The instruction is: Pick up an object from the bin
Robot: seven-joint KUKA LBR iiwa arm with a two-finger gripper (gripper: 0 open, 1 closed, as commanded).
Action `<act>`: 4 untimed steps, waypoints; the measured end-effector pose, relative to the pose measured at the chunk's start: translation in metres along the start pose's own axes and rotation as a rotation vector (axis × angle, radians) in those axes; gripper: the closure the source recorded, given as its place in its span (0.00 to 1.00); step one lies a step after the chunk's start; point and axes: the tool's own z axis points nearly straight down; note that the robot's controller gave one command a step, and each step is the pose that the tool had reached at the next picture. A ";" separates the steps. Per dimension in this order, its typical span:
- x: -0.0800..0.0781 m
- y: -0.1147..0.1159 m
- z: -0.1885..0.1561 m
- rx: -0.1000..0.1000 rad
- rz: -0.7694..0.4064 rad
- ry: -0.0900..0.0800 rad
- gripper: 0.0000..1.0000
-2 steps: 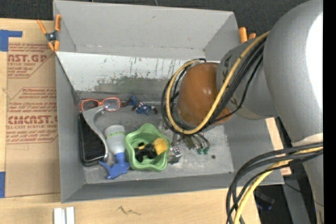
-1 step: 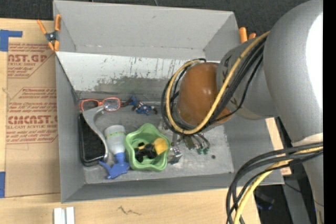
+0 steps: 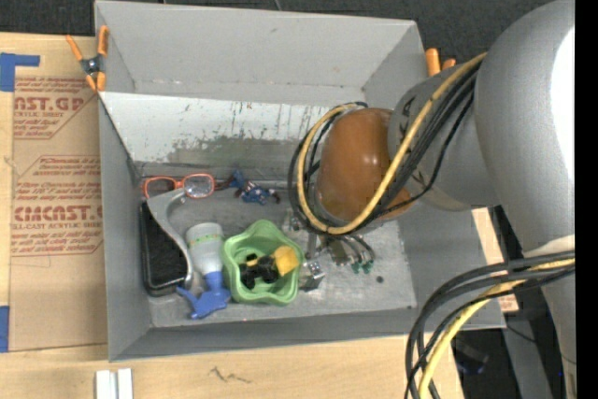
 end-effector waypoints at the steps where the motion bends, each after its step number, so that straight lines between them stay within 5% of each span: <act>1: 0.008 0.004 -0.033 -0.016 -0.005 0.021 1.00; 2: -0.005 0.021 -0.103 -0.032 -0.056 0.014 1.00; 3: 0.015 0.003 -0.157 -0.034 0.021 0.016 1.00; 4: 0.012 0.028 -0.058 -0.033 0.052 0.019 0.00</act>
Offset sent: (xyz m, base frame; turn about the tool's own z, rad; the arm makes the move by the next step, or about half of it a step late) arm 0.0114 0.0453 0.1996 -0.1321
